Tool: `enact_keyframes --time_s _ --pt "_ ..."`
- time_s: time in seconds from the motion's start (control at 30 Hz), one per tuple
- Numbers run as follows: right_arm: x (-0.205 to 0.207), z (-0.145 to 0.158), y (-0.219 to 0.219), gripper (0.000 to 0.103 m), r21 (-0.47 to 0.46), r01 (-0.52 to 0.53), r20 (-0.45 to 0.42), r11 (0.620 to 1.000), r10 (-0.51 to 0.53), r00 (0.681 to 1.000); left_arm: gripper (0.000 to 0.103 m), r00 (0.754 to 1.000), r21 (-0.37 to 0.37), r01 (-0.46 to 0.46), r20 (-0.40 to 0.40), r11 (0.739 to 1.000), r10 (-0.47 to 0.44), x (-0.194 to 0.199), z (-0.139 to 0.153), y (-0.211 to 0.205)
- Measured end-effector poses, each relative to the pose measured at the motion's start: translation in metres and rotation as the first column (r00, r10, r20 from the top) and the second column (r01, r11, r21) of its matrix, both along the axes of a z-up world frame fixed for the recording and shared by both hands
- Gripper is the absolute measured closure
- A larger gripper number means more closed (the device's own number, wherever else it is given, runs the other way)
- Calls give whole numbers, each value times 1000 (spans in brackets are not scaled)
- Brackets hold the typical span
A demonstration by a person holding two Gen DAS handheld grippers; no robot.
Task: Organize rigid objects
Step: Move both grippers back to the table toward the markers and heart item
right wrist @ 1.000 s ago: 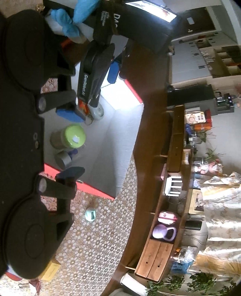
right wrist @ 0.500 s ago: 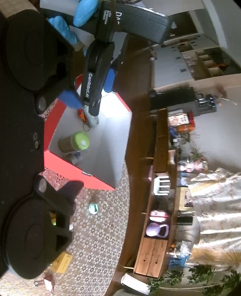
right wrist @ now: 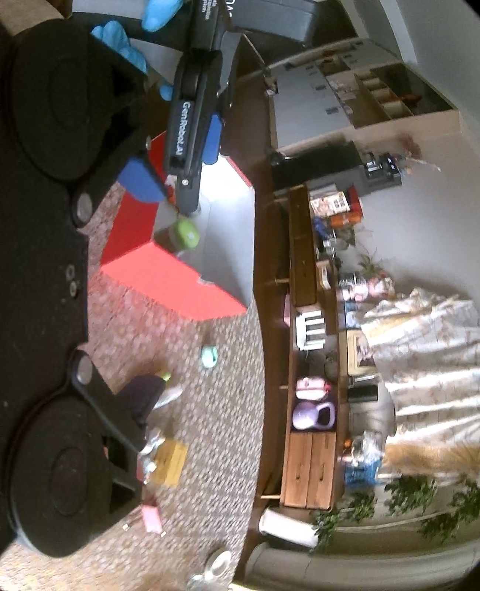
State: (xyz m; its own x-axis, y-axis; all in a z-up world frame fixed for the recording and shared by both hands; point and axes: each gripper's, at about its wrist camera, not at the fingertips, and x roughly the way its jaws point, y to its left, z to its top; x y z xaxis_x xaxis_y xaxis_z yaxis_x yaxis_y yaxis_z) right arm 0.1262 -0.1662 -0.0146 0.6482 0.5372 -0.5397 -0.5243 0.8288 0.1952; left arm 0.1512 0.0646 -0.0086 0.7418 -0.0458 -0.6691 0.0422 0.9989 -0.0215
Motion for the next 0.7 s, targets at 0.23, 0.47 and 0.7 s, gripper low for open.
enact_keyframes --time_s 0.23,0.47,0.7 --pt "-10 -13 -47 0 -26 80 2 996 -80 997 20 998 -60 27 51 998 -24 -2 -7 -33" --pt "-10 -28 -83 0 -42 148 6 988 -147 989 20 998 -60 20 61 998 -17 9 -21 -66" --pt "-2 -49 -89 0 -136 144 26 980 -142 990 20 1000 -29 -17 21 999 18 35 -44 -98"
